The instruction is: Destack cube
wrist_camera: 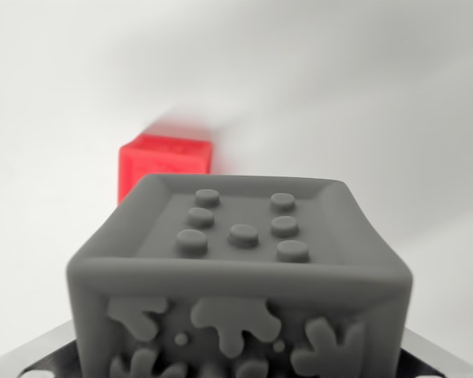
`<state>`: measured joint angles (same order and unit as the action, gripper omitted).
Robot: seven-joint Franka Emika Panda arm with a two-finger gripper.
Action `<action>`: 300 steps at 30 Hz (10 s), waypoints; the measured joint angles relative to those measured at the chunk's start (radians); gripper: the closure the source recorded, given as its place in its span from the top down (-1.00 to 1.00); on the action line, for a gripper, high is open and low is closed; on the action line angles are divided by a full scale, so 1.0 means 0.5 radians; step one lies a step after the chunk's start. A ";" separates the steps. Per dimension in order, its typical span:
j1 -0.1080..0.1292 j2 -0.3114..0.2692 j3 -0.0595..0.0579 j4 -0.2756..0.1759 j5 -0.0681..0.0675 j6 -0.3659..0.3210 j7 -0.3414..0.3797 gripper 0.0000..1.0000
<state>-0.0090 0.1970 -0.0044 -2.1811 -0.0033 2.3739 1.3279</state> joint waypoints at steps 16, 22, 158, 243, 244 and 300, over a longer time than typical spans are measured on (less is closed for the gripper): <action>-0.087 -0.003 -0.020 -0.055 0.006 0.054 -0.177 -1.00; -0.119 -0.003 -0.029 -0.076 0.009 0.074 -0.244 -1.00; -0.566 0.754 -0.056 -0.048 0.079 0.797 -1.063 -1.00; -0.550 0.142 -0.080 -0.137 0.053 0.292 -1.047 1.00; -0.550 0.131 -0.081 -0.137 0.052 0.281 -1.047 1.00; -0.550 -0.387 -0.083 0.136 0.019 -0.510 -1.022 1.00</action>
<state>-0.2840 0.0034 -0.0458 -2.1130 0.0059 2.1191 0.8169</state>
